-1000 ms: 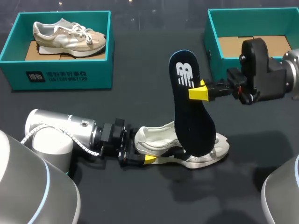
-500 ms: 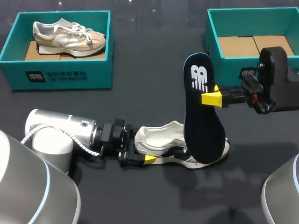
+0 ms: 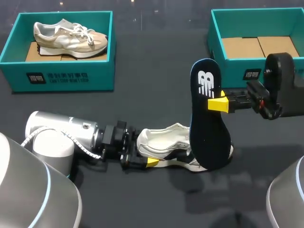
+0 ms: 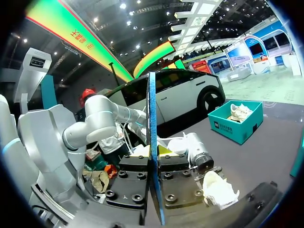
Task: Take the shoe out of the shoebox, open the shoe tongue, remove and reinsert the insole, then place the shoe into the shoebox
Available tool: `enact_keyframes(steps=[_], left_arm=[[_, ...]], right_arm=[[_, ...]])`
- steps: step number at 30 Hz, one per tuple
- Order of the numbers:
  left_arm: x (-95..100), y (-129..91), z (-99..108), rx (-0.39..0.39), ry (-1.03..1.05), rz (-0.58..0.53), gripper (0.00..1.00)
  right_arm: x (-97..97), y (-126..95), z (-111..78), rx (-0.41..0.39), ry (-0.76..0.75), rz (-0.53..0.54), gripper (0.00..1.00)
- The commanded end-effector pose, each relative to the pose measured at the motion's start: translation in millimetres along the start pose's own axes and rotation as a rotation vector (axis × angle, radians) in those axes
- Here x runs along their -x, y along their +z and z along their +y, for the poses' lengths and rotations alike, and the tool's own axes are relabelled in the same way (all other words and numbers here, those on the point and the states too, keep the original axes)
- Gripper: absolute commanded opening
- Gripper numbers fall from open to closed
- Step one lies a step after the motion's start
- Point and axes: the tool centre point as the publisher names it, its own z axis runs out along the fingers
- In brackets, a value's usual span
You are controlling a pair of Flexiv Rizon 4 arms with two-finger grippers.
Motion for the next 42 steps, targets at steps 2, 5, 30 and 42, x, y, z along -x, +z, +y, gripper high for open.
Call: enact_keyframes(steps=[2, 5, 30, 42], left_arm=[[-0.4, 1, 1, 0.002, 0.0, -0.003, 0.0], [-0.4, 1, 1, 0.002, 0.0, -0.003, 0.0], [-0.4, 1, 1, 0.002, 0.0, -0.003, 0.0], [-4.6, -3, 0, 0.016, 0.013, 0.014, 0.56]], right_arm=[[6.4, 1, 4.0, -0.012, -0.004, -0.116, 0.0], [13.5, -1, 5.2, -0.008, -0.013, -0.094, 0.0], [50.8, -3, 11.0, 0.002, -0.021, 0.055, 0.0], [51.4, -1, 9.9, 0.007, -0.021, 0.063, 0.0]])
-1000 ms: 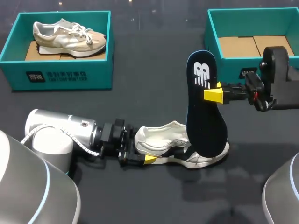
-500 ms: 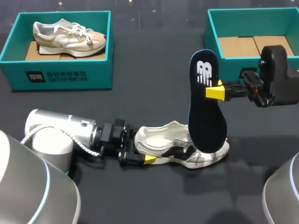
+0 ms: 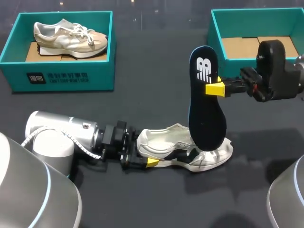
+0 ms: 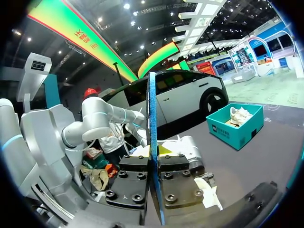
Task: Take the shoe out of the shoebox, open the shoe tongue, remove and reinsert the insole, then place the shoe into the shoebox
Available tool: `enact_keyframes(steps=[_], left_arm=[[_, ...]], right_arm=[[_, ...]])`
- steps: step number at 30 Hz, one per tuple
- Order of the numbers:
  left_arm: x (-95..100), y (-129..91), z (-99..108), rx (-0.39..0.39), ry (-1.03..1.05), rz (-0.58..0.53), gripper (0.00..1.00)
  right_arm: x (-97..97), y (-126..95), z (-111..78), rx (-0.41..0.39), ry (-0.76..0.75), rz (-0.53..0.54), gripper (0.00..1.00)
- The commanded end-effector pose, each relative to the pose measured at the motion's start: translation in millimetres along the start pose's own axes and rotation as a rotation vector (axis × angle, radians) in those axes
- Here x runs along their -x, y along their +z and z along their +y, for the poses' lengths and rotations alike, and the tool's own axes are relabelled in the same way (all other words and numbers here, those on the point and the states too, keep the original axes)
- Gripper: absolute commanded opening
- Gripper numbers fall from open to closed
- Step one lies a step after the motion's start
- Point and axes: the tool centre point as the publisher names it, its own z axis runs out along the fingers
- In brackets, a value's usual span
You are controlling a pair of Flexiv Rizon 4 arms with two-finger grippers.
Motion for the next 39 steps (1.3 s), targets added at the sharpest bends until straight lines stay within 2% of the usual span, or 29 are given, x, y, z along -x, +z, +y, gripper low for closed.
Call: enact_keyframes(steps=[1, 2, 3, 9, 12, 20, 25, 26, 28, 39], left_arm=[[-3.5, -4, -1, 0.014, 0.005, 0.009, 0.81], [-4.3, -6, -1, 0.015, 0.005, 0.01, 0.99], [-5.3, -7, -3, 0.018, 0.005, 0.013, 1.0], [-9.8, -15, -14, 0.041, 0.017, 0.033, 1.0], [-12.9, -22, -21, 0.078, 0.033, 0.041, 1.0], [-16.1, -50, -34, 0.236, -0.005, 0.026, 1.0], [-15.3, -77, -42, 0.425, -0.053, 0.011, 1.0], [-17.6, -83, -46, 0.466, -0.049, 0.06, 1.0], [-22.9, -99, -59, 0.664, 0.217, 0.252, 1.0], [-22.9, -99, -59, 0.664, 0.217, 0.252, 1.0]], right_arm=[[3.0, 2, 0.4, -0.002, 0.0, 0.005, 0.0], [3.0, 2, 0.4, -0.002, 0.0, 0.005, 0.0], [3.0, 2, 0.4, -0.002, 0.0, 0.005, 0.0], [3.0, 2, 0.4, -0.002, 0.0, 0.005, 0.0], [3.0, 2, 0.4, -0.002, 0.0, 0.005, 0.0], [3.0, 2, 0.4, -0.002, 0.0, 0.005, 0.0], [3.0, 2, 0.4, -0.002, 0.0, 0.005, 0.0], [3.0, 2, 0.4, -0.002, 0.0, 0.005, 0.0], [3.0, 2, 0.4, -0.002, 0.0, 0.005, 0.0], [3.0, 2, 0.4, -0.002, 0.0, 0.005, 0.0]])
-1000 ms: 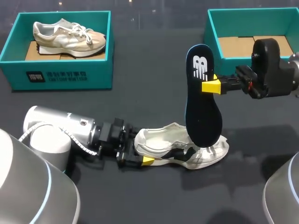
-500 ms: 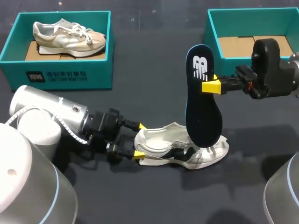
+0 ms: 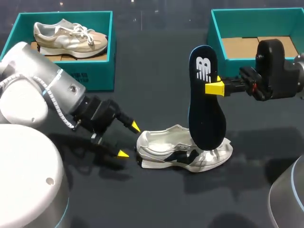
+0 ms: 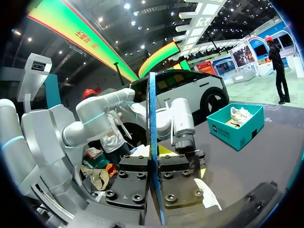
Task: Take the shoe out of the shoebox, open the shoe tongue, remove and reinsert the insole, then place the shoe into the shoebox
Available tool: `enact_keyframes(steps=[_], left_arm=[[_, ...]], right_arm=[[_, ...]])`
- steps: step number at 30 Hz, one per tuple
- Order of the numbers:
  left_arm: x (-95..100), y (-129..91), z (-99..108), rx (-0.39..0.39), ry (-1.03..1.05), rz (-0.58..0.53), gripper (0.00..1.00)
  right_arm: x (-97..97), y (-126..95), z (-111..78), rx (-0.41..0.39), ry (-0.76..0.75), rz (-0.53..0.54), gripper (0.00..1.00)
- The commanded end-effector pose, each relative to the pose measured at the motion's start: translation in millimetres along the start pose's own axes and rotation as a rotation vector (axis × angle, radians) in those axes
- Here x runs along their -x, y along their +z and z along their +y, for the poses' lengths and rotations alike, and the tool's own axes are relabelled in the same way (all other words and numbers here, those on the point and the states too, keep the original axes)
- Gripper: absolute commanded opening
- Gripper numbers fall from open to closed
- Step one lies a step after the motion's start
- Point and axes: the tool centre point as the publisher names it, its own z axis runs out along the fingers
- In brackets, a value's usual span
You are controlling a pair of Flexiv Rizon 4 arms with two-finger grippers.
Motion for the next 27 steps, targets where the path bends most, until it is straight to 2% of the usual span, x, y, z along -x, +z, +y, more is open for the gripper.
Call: enact_keyframes(steps=[1, 5, 8, 11, 14, 15, 25, 27], left_arm=[[5.6, -8, -4, 0.125, 0.032, 0.063, 1.0], [5.6, -8, -4, 0.125, 0.032, 0.063, 1.0], [10.0, -12, -17, 0.197, 0.03, 0.074, 1.0], [19.6, -11, -26, 0.324, -0.124, 0.171, 1.0], [26.8, -2, -29, 0.566, -0.356, 0.339, 1.0], [22.7, -2, -32, 0.638, -0.35, 0.277, 1.0], [22.7, -2, -32, 0.638, -0.35, 0.277, 1.0], [22.5, -3, -33, 0.634, -0.366, 0.24, 1.0]], right_arm=[[1.6, 2, 0.0, 0.0, 0.0, 0.001, 0.0], [1.6, 2, 0.0, 0.0, 0.0, 0.001, 0.0], [1.6, 2, 0.0, 0.0, 0.0, 0.001, 0.0], [1.6, 2, 0.0, 0.0, 0.0, 0.001, 0.0], [1.6, 2, 0.0, 0.0, 0.0, 0.001, 0.0], [1.6, 2, 0.0, 0.0, 0.0, 0.001, 0.0], [1.6, 2, 0.0, 0.0, 0.0, 0.001, 0.0], [1.6, 2, 0.0, 0.0, 0.0, 0.001, 0.0]])
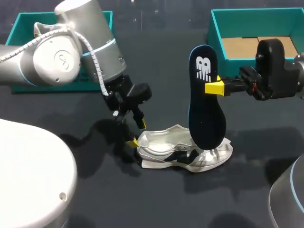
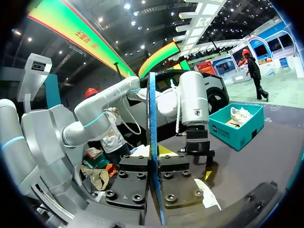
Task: Take the shoe out of the shoebox, open the shoe tongue, remove and reinsert the insole, then place the shoe into the shoebox
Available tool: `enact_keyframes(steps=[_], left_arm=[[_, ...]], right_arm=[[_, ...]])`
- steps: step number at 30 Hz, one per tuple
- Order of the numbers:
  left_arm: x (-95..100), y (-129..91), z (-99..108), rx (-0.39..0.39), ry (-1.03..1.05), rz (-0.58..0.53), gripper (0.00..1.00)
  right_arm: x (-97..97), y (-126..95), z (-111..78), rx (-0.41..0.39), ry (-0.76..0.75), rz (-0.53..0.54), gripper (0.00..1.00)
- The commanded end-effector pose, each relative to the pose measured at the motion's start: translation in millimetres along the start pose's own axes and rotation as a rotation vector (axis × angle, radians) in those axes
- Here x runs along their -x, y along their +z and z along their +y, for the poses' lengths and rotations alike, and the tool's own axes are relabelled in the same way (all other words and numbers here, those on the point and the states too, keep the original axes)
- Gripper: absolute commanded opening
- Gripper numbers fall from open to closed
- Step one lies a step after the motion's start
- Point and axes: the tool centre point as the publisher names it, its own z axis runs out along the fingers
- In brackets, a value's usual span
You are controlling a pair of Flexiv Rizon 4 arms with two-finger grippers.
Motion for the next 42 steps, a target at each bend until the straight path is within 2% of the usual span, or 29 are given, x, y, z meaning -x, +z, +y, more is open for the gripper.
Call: enact_keyframes(steps=[1, 6, 9, 18, 29, 32, 36, 39, 42], left_arm=[[6.2, -3, -6, 0.243, -0.077, -0.034, 1.0], [1.1, -4, -8, 0.257, -0.093, -0.189, 1.0], [6.2, -7, -8, 0.243, -0.084, -0.22, 1.0], [8.4, -8, -11, 0.237, -0.066, -0.23, 1.0], [-4.0, 2, -26, 0.304, -0.004, -0.25, 1.0], [-2.5, -1, -38, 0.308, 0.011, -0.271, 1.0], [9.4, -4, -56, 0.309, 0.019, -0.287, 1.0], [11.8, 3, -69, 0.314, 0.023, -0.299, 1.0], [23.6, 11, -77, 0.315, -0.011, -0.282, 1.0]], right_arm=[[1.1, 1, -0.6, -0.001, 0.0, 0.0, 0.0], [1.1, 1, -0.6, -0.001, 0.0, 0.0, 0.0], [1.1, 1, -0.6, -0.001, 0.0, 0.0, 0.0], [1.1, 1, -0.6, -0.001, 0.0, 0.0, 0.0], [1.1, 1, -0.6, -0.001, 0.0, 0.0, 0.0], [1.1, 1, -0.6, -0.001, 0.0, 0.0, 0.0], [1.1, 1, -0.6, -0.001, 0.0, 0.0, 0.0], [1.1, 1, -0.6, -0.001, 0.0, 0.0, 0.0], [1.1, 1, -0.6, -0.001, 0.0, 0.0, 0.0]])
